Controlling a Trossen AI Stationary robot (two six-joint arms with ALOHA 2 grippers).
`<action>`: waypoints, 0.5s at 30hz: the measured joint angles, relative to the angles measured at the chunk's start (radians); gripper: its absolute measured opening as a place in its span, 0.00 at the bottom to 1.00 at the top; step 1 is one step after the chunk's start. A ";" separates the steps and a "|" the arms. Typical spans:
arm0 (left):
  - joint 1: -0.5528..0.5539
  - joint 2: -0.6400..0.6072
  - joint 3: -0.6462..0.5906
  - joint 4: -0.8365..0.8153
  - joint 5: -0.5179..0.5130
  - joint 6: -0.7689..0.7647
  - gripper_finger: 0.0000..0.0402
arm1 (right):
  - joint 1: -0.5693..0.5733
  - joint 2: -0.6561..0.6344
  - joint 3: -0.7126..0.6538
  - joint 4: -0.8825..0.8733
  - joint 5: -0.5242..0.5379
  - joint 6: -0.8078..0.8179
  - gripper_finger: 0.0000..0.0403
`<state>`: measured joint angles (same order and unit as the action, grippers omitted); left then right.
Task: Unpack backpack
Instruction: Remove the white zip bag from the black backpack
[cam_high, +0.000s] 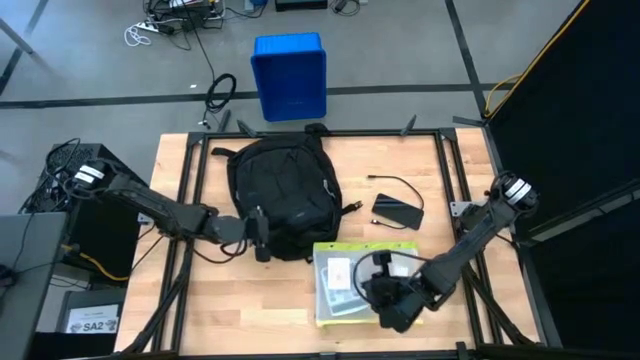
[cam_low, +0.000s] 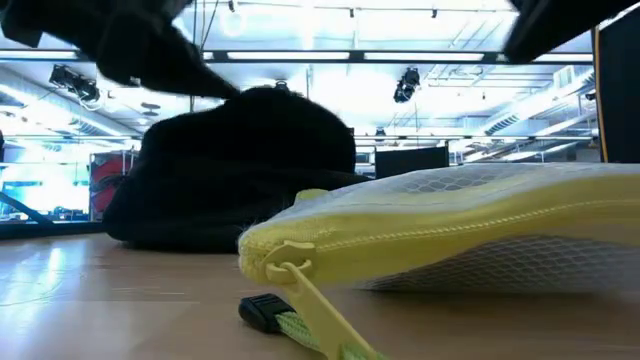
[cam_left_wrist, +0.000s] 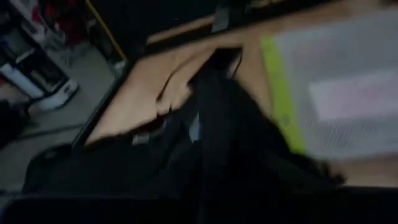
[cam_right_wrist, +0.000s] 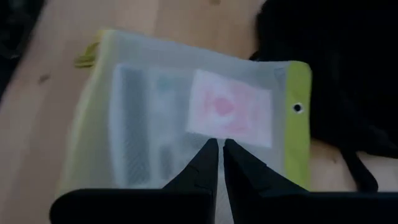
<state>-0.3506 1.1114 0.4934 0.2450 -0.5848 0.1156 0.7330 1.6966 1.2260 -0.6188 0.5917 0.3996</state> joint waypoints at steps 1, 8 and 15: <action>-0.006 0.001 0.000 0.032 0.015 0.011 0.23 | -0.011 0.000 -0.009 0.005 -0.006 0.000 0.00; -0.031 0.029 0.000 0.165 0.195 0.092 0.23 | -0.072 0.002 -0.072 0.041 -0.151 0.025 0.00; -0.031 0.174 0.001 0.310 0.332 0.093 0.23 | -0.110 0.002 -0.172 0.140 -0.322 0.094 0.00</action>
<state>-0.3820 1.2851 0.4946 0.5553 -0.2532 0.2089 0.6231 1.6981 1.0543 -0.4784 0.2693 0.4938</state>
